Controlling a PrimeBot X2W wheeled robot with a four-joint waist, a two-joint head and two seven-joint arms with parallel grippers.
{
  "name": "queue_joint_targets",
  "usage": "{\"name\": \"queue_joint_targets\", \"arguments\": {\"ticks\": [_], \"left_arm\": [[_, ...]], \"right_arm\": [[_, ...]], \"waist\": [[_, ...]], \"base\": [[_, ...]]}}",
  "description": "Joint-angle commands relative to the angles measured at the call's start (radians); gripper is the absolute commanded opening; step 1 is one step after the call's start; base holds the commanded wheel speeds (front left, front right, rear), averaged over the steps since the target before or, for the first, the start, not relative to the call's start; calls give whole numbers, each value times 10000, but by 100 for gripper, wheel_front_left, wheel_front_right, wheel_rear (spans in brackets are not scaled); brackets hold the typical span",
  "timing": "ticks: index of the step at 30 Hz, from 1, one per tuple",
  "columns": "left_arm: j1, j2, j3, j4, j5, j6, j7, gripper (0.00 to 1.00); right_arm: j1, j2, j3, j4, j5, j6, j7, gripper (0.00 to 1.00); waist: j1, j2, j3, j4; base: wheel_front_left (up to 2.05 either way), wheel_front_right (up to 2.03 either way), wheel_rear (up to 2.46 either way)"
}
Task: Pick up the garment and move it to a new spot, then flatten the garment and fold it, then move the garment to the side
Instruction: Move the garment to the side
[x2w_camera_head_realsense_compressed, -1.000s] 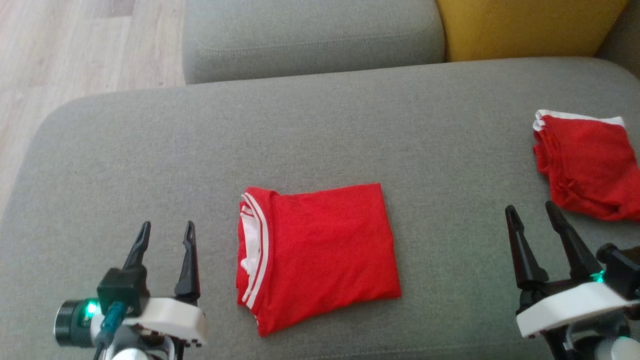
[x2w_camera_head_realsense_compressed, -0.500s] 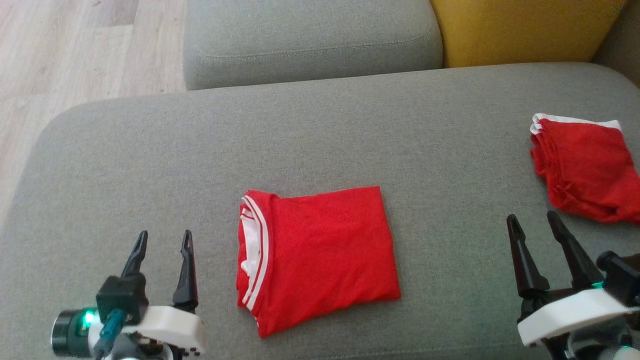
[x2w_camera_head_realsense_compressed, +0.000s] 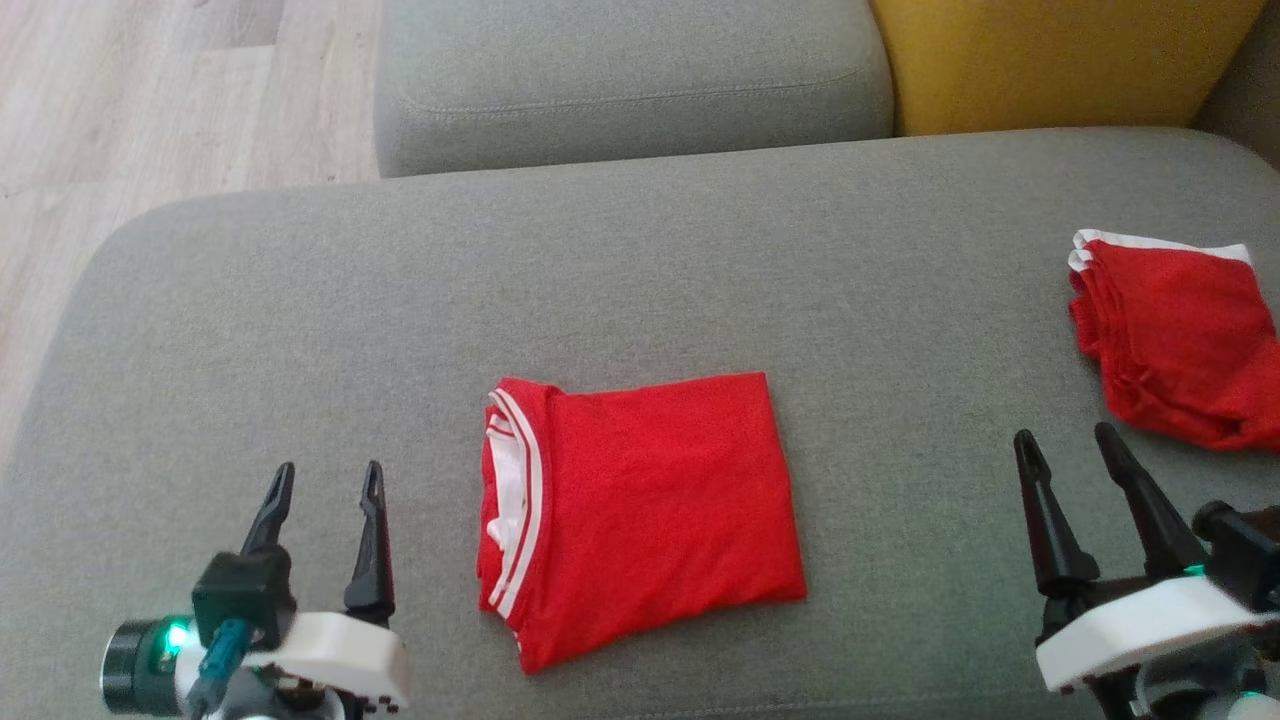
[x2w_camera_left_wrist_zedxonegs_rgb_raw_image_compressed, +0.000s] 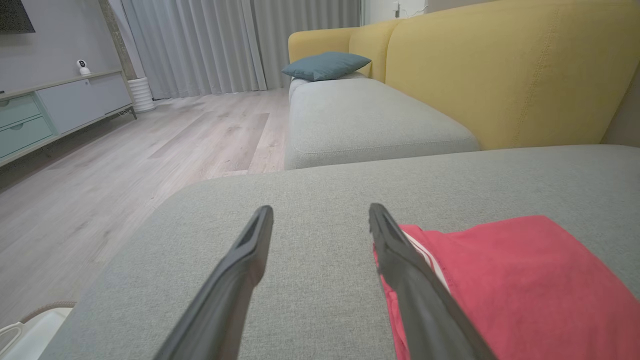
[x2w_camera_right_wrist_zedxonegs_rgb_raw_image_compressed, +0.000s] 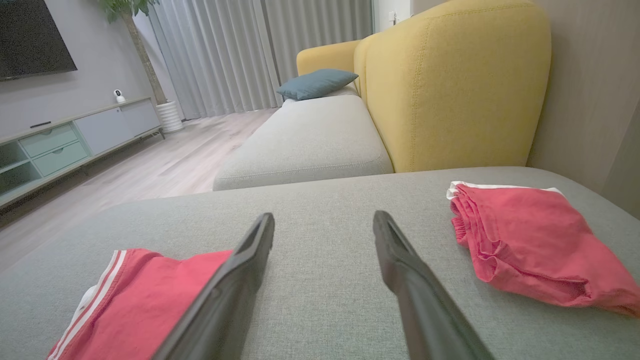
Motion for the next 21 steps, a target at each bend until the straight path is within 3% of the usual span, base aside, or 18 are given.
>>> {"name": "queue_joint_targets", "arguments": {"ticks": [1, 13, 21], "left_arm": [[-488, 278, 328, -284, 7, 45, -51, 100], [-1180, 205, 185, -283, 170, -115, -247, 100], [-2036, -88, 119, -88, 304, -299, -557, 100]], "right_arm": [[-373, -87, 154, -374, -69, 35, 21, 100], [-715, -194, 320, 119, -73, 35, 210, 100], [-1946, -56, 1465, 2240, 186, 35, 246, 100]], "waist": [[0, -1, 12, 23], [0, -1, 654, 828], [0, -1, 1552, 1562]], "base": [[0, 0, 0], [0, 0, 0], [0, 0, 0]]}}
